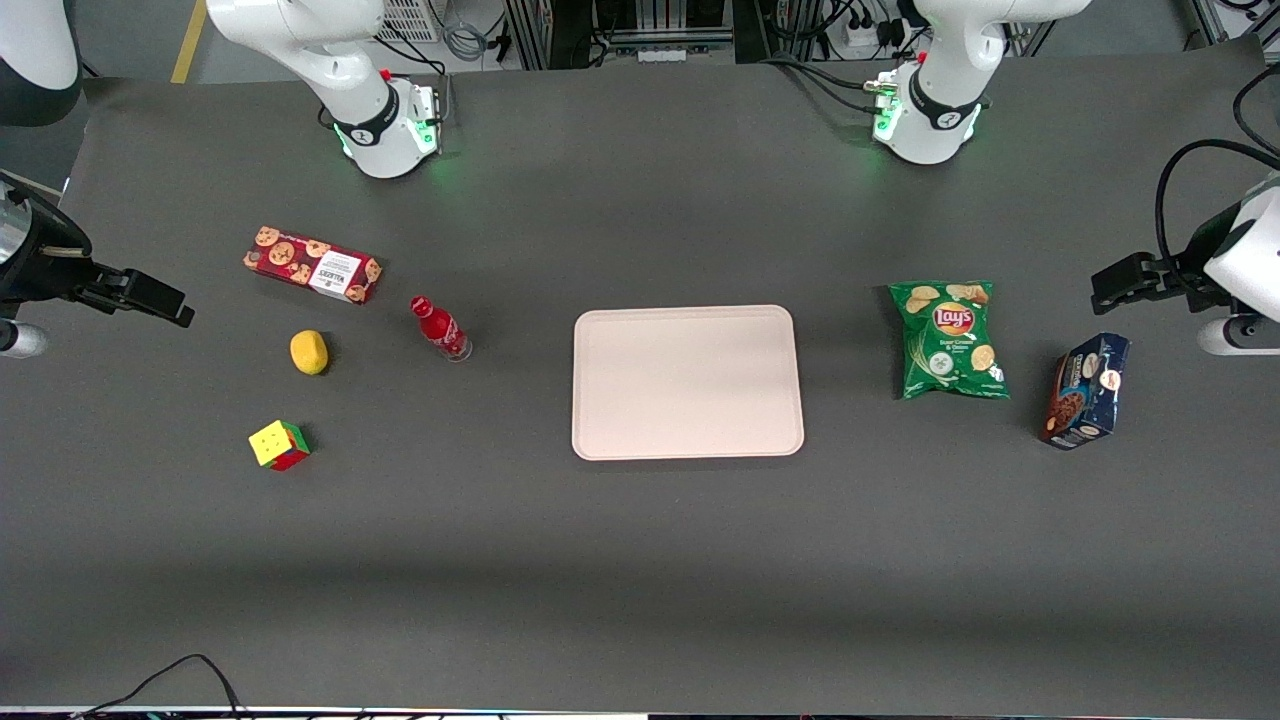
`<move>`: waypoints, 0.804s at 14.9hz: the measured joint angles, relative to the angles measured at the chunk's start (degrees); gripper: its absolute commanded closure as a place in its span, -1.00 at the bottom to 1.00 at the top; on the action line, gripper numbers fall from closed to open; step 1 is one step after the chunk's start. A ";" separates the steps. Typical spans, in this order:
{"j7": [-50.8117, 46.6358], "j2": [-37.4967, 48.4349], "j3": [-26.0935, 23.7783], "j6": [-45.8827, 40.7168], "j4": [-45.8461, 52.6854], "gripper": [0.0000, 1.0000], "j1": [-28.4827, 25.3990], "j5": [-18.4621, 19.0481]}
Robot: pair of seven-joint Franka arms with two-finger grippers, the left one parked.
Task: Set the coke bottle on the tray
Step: 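Move the right gripper over the red Coca-Cola bottle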
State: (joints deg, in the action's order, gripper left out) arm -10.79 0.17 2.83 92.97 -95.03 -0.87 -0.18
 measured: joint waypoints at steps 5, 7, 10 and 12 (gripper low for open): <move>0.05 -0.06 -0.09 -0.11 0.02 -1.00 0.22 -0.18; 0.05 -0.06 -0.09 -0.12 0.02 -1.00 0.29 -0.52; 0.05 -0.12 -0.25 -0.26 0.02 -1.00 0.28 -0.70; 0.05 -0.16 -0.58 -1.70 0.02 -1.00 -0.03 -0.80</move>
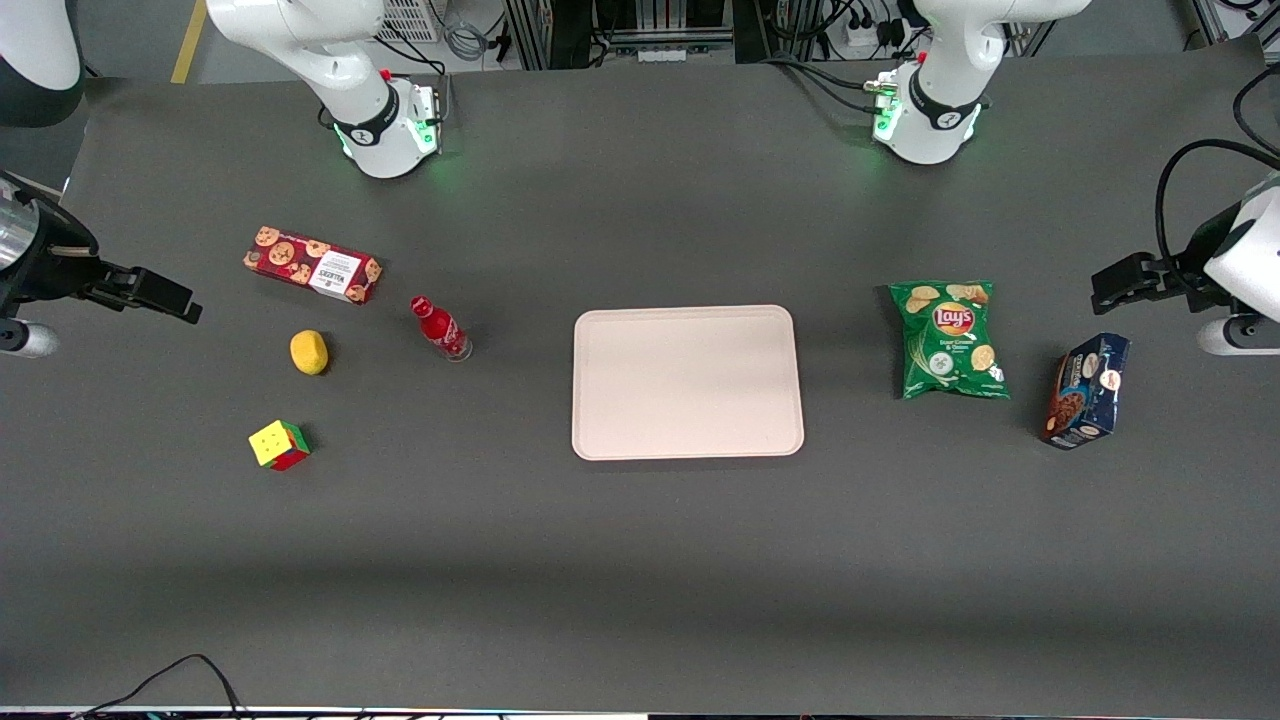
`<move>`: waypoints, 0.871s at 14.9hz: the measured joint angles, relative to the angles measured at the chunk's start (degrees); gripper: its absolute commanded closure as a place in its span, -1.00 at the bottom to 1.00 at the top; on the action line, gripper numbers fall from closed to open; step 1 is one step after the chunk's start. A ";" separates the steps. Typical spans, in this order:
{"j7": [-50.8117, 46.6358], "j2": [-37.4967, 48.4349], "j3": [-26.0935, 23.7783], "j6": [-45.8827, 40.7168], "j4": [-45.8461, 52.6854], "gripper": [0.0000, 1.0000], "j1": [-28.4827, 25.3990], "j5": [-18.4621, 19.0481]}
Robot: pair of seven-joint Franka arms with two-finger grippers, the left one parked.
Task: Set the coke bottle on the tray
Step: 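Move the right gripper over the red Coca-Cola bottle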
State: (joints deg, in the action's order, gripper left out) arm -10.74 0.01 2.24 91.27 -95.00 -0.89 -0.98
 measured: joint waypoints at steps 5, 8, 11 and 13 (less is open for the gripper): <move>0.27 -0.08 -0.60 -4.67 0.00 -1.00 -6.31 -0.22; 0.18 -0.39 -0.62 -5.91 -0.04 -1.00 -12.23 -0.23; 0.14 -1.12 -0.63 -6.12 -0.31 -1.00 -17.11 -0.23; 0.13 -1.49 -0.66 -6.18 -1.31 -1.00 -18.61 -0.24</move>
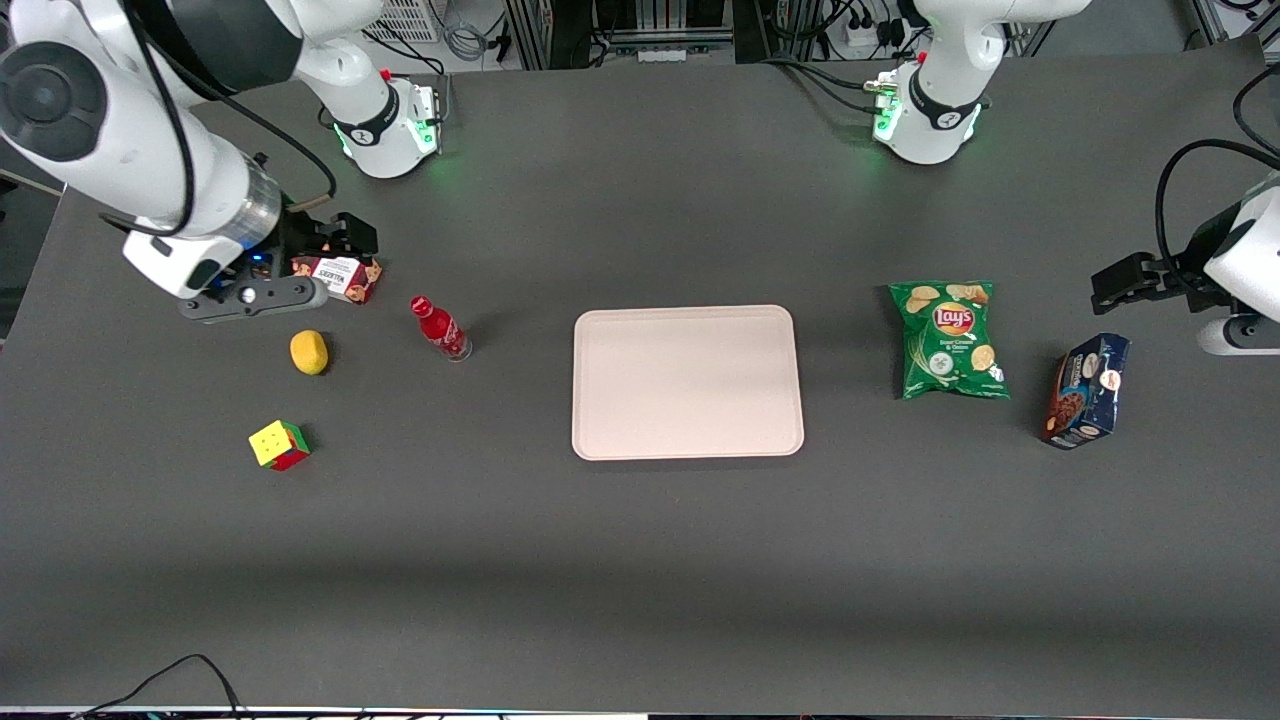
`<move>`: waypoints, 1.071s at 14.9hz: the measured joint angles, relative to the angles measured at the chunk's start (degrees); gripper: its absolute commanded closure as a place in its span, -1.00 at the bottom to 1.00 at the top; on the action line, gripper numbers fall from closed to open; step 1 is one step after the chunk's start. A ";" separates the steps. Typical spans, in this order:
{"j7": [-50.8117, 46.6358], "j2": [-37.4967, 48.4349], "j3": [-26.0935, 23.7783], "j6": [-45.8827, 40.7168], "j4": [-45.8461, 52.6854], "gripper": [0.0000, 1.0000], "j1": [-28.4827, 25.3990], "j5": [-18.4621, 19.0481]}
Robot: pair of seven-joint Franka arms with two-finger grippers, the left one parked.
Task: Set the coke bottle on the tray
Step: 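Move the right gripper over the red Coca-Cola bottle, then lower the open right gripper around the bottle and close it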
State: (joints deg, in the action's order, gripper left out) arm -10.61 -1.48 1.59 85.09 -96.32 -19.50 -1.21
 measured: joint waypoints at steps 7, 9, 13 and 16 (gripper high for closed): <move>0.03 1.50 -0.66 17.85 -15.34 -1.00 -0.18 0.00; 0.03 2.92 -1.16 25.68 -21.87 -1.00 -0.19 0.00; 0.03 6.60 -1.86 37.57 -34.06 -1.00 -0.20 0.00; 0.08 8.63 -1.87 46.83 -41.89 -1.00 -0.19 0.00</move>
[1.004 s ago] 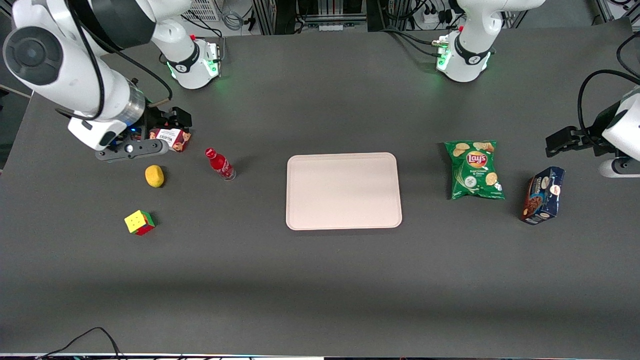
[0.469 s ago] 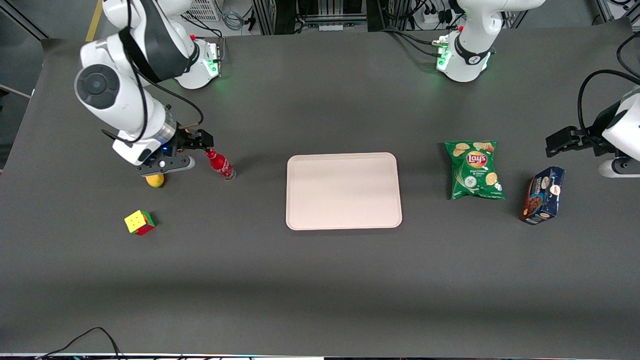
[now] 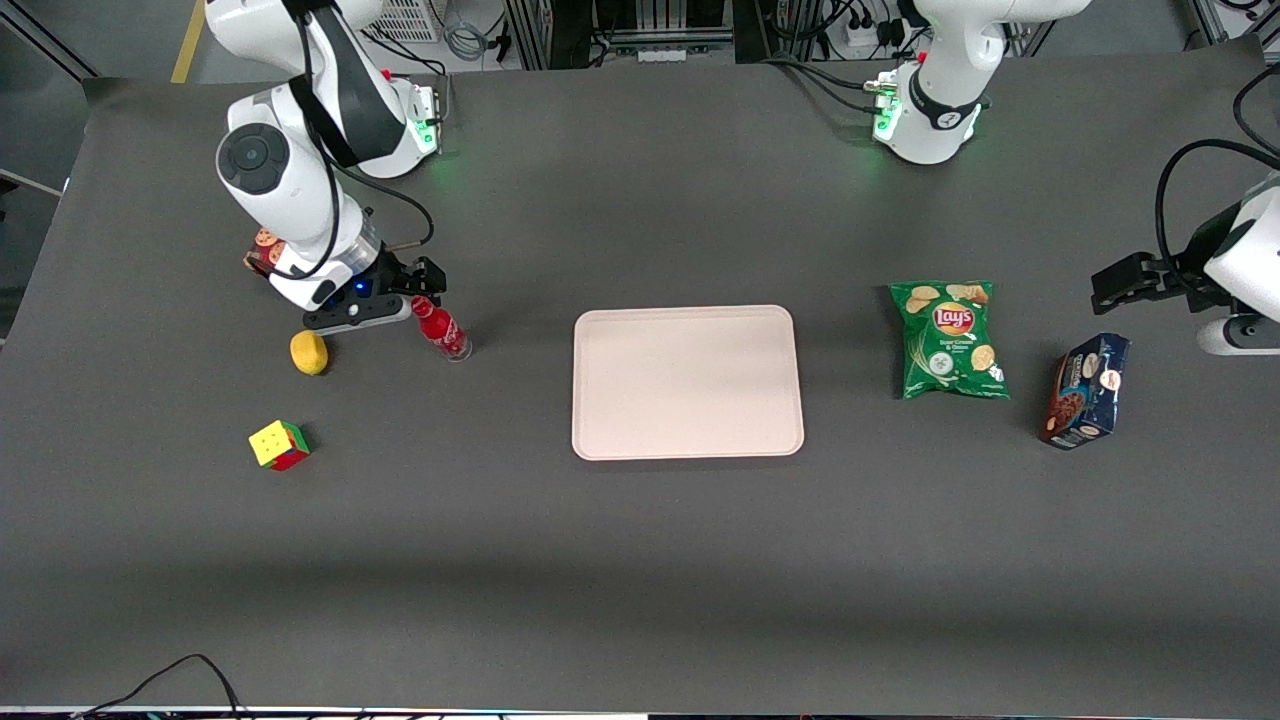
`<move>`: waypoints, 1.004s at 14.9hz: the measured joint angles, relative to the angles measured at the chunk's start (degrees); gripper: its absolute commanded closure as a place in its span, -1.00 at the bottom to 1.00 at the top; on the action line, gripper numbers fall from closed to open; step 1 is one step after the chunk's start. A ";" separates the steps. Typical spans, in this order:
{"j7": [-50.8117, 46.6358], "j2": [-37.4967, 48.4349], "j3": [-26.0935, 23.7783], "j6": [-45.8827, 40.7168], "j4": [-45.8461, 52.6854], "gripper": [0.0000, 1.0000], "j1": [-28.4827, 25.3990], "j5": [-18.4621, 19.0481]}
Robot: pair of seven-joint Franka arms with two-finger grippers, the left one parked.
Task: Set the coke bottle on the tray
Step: 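Lower the open right gripper around the bottle and close it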
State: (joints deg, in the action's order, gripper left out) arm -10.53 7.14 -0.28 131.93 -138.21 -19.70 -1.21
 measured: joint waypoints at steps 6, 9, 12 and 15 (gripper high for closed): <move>0.02 0.87 0.00 7.66 -7.05 -1.00 0.00 0.00; 0.03 0.87 -0.06 7.66 -7.20 -1.00 0.00 0.00; 0.04 0.53 -1.01 8.82 -7.57 -1.00 -0.01 0.00; 0.04 -0.60 -1.54 10.23 -7.90 -1.00 -0.01 0.00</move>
State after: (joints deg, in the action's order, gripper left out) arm -10.49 6.54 -1.82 142.16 -146.11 -19.70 -1.21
